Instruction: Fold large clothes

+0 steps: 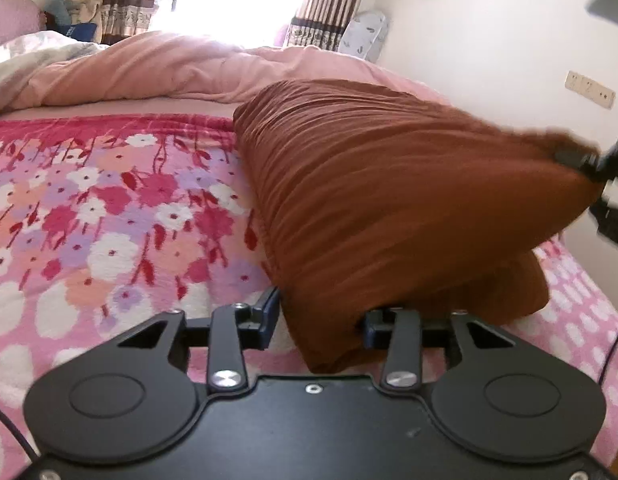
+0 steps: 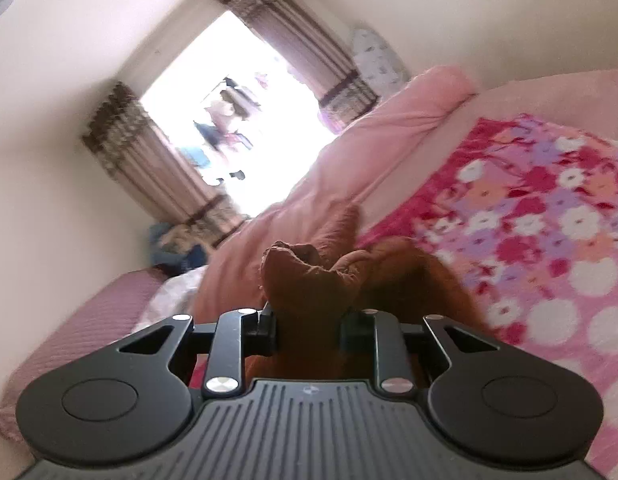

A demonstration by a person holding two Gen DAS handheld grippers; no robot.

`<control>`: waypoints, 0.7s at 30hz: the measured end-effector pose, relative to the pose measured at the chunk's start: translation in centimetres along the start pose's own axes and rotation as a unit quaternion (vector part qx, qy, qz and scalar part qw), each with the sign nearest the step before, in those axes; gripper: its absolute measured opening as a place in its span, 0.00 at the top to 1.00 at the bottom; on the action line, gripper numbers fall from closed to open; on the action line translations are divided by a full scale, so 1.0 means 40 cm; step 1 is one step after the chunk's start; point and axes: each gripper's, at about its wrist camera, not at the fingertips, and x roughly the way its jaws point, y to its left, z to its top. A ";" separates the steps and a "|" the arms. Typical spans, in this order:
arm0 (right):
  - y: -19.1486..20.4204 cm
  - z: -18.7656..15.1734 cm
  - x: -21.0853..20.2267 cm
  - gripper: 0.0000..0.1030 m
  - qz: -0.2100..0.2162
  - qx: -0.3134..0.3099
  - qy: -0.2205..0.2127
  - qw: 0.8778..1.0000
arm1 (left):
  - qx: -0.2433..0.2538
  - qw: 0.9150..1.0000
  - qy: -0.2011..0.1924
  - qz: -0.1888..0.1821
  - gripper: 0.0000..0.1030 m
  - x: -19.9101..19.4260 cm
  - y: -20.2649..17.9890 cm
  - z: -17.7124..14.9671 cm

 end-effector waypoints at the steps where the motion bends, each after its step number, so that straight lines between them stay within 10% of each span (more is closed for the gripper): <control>1: -0.038 -0.007 0.015 0.73 -0.012 0.014 0.006 1.000 | 0.003 1.000 0.007 0.003 0.50 0.004 -0.001 -0.006; 10: -0.266 -0.128 0.034 0.74 0.000 0.144 0.036 0.989 | 0.018 0.999 0.033 0.006 0.36 0.068 0.029 -0.029; 21: -0.207 -0.096 -0.020 0.54 -0.023 0.073 0.039 0.996 | 0.028 0.998 0.057 0.031 0.42 -0.070 0.045 -0.023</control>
